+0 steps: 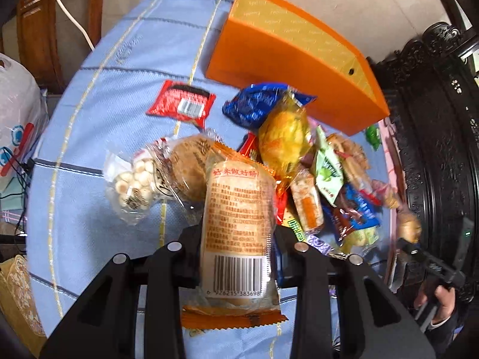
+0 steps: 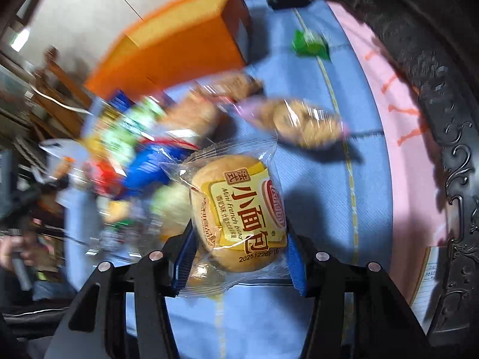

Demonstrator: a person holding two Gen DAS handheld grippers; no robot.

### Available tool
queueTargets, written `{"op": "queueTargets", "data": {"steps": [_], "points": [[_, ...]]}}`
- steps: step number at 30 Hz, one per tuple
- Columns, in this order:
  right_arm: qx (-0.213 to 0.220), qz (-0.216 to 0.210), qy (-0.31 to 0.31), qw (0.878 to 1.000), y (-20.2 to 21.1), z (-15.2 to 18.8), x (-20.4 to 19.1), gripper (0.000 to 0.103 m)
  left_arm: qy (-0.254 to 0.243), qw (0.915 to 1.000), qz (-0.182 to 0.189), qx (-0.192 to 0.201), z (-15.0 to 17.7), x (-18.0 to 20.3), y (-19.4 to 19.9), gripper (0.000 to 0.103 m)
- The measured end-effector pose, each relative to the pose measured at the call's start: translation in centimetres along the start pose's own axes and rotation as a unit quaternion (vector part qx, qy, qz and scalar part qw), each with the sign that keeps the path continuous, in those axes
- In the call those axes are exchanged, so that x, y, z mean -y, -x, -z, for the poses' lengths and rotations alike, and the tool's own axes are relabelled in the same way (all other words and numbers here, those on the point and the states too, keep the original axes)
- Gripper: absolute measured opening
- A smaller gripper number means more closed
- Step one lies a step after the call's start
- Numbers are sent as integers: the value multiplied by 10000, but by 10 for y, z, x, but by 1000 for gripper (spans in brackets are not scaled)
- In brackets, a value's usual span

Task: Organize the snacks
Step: 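Carry both snacks into the orange box and open both tools, then grasp the dark snack bar with left tool while right tool grasps the sunflower seed bag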

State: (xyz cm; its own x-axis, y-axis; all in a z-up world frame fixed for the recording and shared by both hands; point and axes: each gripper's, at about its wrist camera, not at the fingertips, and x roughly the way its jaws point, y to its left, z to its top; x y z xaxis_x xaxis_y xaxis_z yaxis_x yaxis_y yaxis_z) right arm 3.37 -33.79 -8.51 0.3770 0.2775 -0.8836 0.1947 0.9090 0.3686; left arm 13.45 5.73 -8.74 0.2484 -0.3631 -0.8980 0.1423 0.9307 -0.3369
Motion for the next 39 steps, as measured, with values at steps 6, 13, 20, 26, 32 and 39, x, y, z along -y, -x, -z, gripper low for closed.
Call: {"op": "queueTargets", "data": {"steps": [6,13,20,26,32,39], "points": [[585,-645,530,9948,14,-56,-52,54,-3,9992,52,390,-26,11,26,33],[1149,-819,919,9857,-8,-177,-113,54,-423,9947,474,812,-125,61,22,33],[724,650,604,9934,-98,-255,-115,83,-391,9982,265,372,-228,102,-53,63],[1584,847,1061,9780,-77,-203,-104,97,-359,9978,79,553,-207,91,-67,92],[1786,652,1163,9748,-47,-141,-79,99,-567,9962,-278,606,-145,66,-45,99],[1270,483,854,9870,-32,-95,-80,99,-268,9963,-406,704,-85,22,-2,99]]}}
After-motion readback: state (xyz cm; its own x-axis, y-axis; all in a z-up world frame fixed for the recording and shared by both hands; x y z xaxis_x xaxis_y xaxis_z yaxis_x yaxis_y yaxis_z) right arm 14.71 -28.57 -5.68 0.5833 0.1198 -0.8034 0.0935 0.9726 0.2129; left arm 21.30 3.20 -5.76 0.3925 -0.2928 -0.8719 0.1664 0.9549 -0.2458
